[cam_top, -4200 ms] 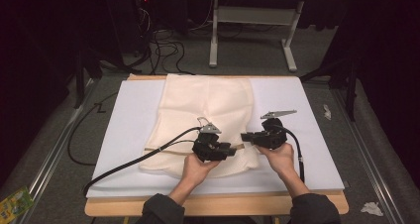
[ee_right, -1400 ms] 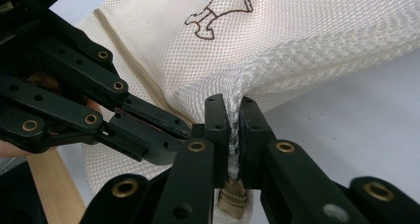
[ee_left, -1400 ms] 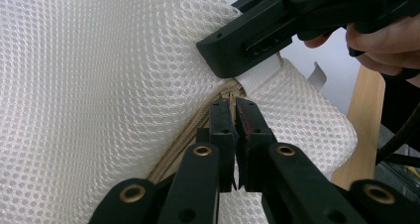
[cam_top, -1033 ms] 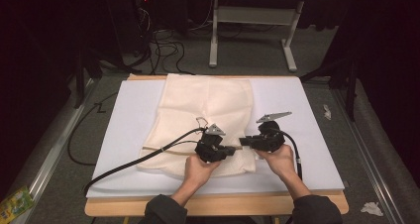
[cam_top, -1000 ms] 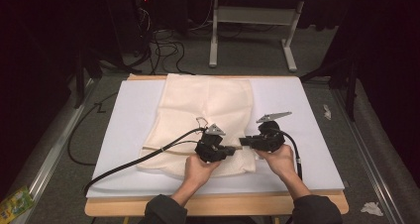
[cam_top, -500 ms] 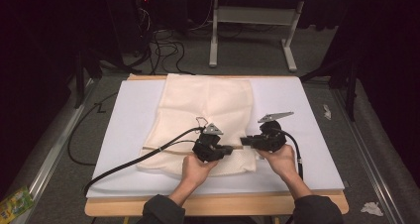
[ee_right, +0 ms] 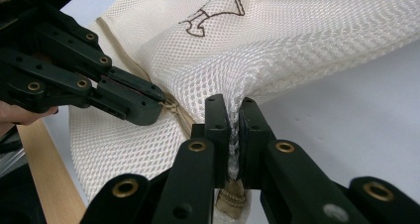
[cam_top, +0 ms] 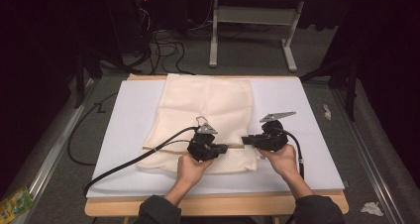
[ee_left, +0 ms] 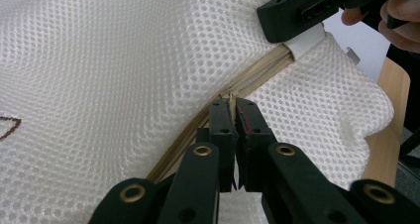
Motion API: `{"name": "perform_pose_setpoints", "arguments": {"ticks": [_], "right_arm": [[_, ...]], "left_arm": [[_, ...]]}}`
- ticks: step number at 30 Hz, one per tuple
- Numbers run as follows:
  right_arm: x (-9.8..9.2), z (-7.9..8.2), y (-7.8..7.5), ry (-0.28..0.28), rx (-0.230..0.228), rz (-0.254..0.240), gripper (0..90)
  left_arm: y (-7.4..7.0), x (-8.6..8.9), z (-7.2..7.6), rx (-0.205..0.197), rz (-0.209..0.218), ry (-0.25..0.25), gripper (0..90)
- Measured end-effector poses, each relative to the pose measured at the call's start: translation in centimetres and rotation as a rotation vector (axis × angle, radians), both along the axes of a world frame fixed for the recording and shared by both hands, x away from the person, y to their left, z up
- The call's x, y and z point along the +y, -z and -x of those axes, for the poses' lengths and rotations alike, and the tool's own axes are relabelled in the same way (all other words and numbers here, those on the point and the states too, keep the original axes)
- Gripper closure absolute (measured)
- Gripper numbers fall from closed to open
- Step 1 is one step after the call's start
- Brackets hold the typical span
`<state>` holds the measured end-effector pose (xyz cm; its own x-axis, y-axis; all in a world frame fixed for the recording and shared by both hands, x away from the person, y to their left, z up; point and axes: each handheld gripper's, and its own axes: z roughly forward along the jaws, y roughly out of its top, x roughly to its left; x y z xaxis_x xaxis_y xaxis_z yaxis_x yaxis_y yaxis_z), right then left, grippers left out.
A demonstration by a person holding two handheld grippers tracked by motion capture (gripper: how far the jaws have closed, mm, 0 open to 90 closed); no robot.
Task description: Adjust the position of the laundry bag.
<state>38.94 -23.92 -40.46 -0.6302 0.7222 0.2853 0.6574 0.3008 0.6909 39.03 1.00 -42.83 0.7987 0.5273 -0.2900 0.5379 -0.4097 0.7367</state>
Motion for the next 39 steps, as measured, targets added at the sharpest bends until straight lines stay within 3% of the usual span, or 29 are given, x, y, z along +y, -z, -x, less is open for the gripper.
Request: {"name": "perform_pose_setpoints", "arguments": {"ticks": [29, 39], "right_arm": [[-0.2, -0.1, 0.1, 0.0, 0.004, 0.008, 86.9], [-0.5, -0.1, 0.2, 0.007, 0.006, 0.007, 86.9]], "left_arm": [[-0.1, 1.5, -0.1, 0.0, -0.002, -0.021, 87.4], [-0.2, 2.7, -0.3, -0.002, -0.009, -0.055, 87.4]]}}
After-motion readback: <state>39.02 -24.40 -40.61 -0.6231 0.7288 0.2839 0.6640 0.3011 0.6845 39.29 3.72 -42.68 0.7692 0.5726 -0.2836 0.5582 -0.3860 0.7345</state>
